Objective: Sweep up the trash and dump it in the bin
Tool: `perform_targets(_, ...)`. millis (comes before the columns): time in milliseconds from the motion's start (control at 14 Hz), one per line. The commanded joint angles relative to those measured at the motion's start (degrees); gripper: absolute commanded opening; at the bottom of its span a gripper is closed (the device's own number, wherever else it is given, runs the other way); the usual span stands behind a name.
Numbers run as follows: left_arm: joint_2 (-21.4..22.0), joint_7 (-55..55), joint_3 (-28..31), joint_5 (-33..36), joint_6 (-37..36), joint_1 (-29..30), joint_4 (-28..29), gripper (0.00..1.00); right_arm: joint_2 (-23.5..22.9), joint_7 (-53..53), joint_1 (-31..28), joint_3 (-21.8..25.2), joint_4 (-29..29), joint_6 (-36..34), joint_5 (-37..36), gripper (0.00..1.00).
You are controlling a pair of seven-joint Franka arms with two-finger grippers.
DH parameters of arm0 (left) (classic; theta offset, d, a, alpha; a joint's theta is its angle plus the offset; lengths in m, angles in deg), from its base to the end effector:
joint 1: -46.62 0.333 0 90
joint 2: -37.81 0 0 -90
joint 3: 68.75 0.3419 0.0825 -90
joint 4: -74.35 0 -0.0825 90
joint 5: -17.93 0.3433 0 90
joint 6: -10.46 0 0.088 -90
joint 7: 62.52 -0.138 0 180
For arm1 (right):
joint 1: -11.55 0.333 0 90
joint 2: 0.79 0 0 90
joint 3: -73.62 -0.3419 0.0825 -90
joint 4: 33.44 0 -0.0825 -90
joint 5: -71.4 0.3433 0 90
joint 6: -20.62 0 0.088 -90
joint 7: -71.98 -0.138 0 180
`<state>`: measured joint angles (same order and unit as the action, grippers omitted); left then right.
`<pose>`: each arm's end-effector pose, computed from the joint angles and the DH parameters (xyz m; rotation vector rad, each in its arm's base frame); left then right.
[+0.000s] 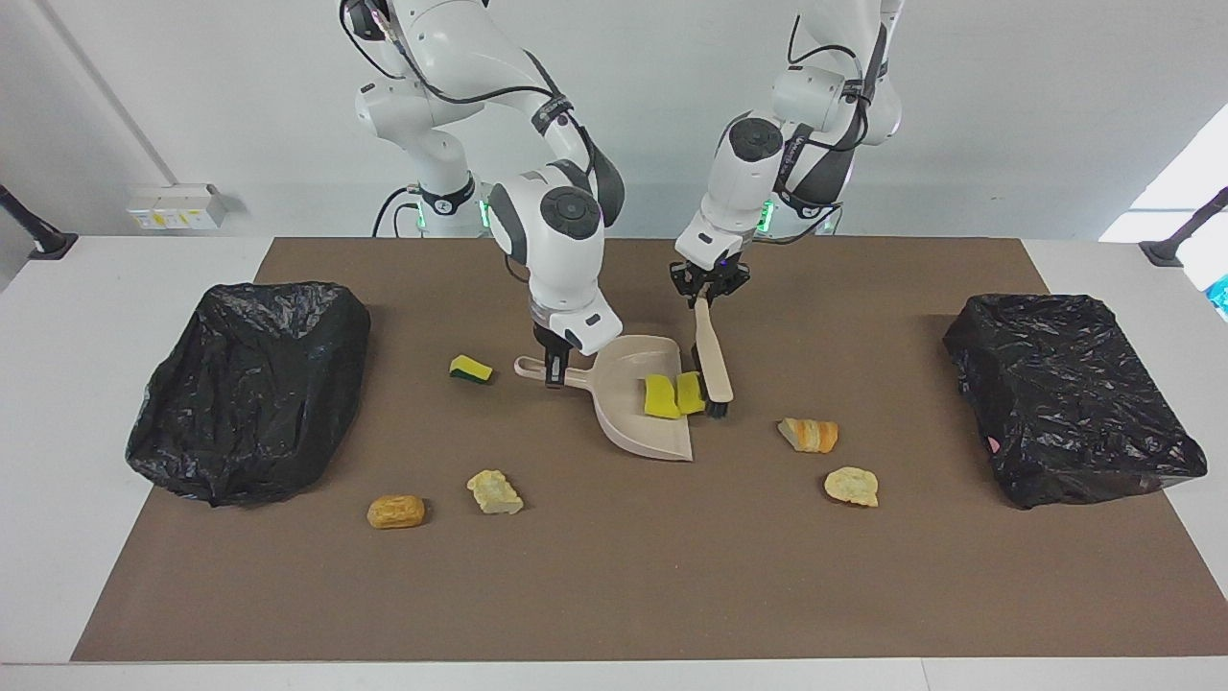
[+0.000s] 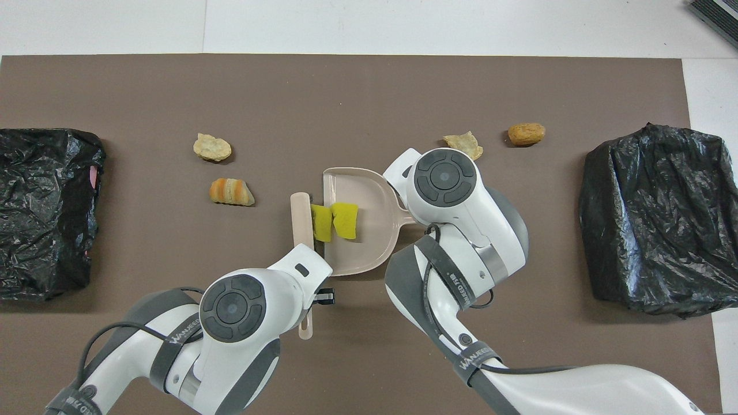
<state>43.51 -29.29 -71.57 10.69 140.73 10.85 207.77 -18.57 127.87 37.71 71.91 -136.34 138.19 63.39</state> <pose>0.3591 -0.2947 0.4029 3.0397 -0.0210 -0.0284 0.5373 0.2697 0.3872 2.1961 2.1058 -0.1212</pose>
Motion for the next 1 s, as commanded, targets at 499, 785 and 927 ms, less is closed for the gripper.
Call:
perform_targets(499, -2.8, -5.9, 1.3, 11.3, -14.4, 18.2, -12.0, 0.00, -0.4, -2.3, -0.1, -0.4, -0.9, 2.0, -0.1, 0.00)
perform_targets(785, -8.5, -19.5, 1.3, 15.1, -13.1, 26.5, -17.5, 0.00, -0.4, -2.3, -0.2, -0.4, -1.0, 2.0, -0.1, 0.00)
perform_targets(927, -13.0, -20.7, 1.3, 19.5, -12.2, 27.7, -21.0, 0.00, -0.4, -2.3, -0.2, -0.4, -1.0, 2.0, -0.1, 0.00)
